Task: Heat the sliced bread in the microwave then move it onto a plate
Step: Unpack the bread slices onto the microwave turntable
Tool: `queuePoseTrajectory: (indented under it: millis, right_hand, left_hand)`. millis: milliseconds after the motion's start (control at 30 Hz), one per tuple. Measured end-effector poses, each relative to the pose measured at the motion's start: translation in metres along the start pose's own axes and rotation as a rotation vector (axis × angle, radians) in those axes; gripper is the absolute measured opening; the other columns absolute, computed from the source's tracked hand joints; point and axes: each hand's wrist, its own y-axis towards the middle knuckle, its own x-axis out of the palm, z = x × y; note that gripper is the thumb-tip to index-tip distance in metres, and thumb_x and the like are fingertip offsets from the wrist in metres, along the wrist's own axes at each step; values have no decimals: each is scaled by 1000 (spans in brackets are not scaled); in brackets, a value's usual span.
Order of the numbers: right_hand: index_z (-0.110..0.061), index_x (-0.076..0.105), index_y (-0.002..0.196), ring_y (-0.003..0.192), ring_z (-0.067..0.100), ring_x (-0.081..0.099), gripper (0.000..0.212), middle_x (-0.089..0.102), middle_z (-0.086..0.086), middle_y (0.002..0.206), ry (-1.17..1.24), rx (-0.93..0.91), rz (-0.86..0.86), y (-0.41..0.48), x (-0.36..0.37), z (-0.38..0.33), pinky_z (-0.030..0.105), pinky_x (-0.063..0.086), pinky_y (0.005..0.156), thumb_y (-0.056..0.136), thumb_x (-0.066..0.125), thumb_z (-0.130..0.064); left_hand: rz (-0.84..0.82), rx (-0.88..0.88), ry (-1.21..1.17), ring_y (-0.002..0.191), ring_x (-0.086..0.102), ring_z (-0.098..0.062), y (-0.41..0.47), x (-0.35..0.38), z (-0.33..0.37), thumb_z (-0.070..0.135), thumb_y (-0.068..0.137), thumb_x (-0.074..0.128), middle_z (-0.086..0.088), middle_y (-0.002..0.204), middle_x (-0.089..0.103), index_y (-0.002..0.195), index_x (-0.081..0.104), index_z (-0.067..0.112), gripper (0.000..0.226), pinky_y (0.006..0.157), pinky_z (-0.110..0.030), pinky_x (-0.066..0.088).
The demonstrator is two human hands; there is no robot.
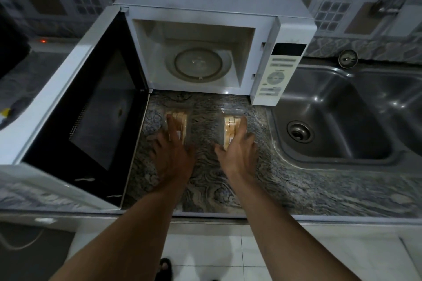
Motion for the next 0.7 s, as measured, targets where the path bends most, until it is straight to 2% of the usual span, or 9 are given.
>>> queuePoseTrajectory:
  millis: [133,233,333,433,467,533,600,633,700]
  right_hand:
    - [-30,-1,153,112,39,55,113,49,24,129,-6,-34,-2,2,-2,3,48,52,89,78,82,-45]
    - [-32,-5,154,117,41,54,115,47,25,134,30,-53,-36,2,-5,6,50,53,91,78,79,-54]
    - [-36,-10,154,125,42,50,110,41,24,144,67,-65,-70,-1,-14,13,52,53,92,82,70,-61]
    - [-25,8,154,124,37,48,92,42,21,140,19,-179,-14,-8,-27,24,49,50,94,88,66,-51]
    - [-21,18,151,123,36,47,83,43,20,137,-25,-225,13,-11,-30,29,47,49,95,87,66,-47]
    - [-16,36,137,118,34,47,63,45,17,128,-97,-323,36,-15,-36,39,45,49,94,86,65,-39]
    - [-15,45,128,115,31,47,48,47,13,123,-158,-429,-32,-17,-40,47,45,50,91,86,62,-32]
    - [-16,48,126,115,29,47,43,47,11,122,-187,-468,-97,-17,-41,51,43,50,90,87,60,-30]
    - [-15,55,123,117,26,47,35,47,8,123,-228,-513,-226,-16,-43,55,38,50,87,90,57,-26]
  left_hand:
    - [6,-5,-20,125,41,-45,-4,1,3,53,81,65,-26,143,36,156,-3,25,106,95,-54,40]
    - [-6,-15,-60,131,36,-46,-4,1,3,55,80,65,-25,150,28,156,-4,27,106,100,-56,38]
    - [111,36,-28,134,32,-44,-14,-6,8,54,83,60,-23,154,26,155,12,21,93,102,-56,35]
    - [215,243,-77,121,43,-41,-33,-16,21,41,89,58,-23,138,43,141,31,16,64,94,-49,42]
    - [196,274,-152,114,48,-39,-39,-19,27,36,90,59,-21,131,48,135,34,16,55,89,-47,46]
    - [52,243,-347,94,58,-29,-49,-25,39,23,91,58,-15,115,56,125,35,19,41,72,-37,52]
    - [-149,135,-467,72,56,-16,-52,-24,48,11,92,55,-6,95,62,120,41,16,31,57,-25,44]
    - [-228,62,-489,70,55,-14,-52,-23,51,9,92,53,-2,90,61,116,46,15,25,56,-25,43]
    - [-341,-38,-545,77,60,-18,-50,-21,54,7,89,52,-1,89,64,104,58,15,17,66,-33,53]
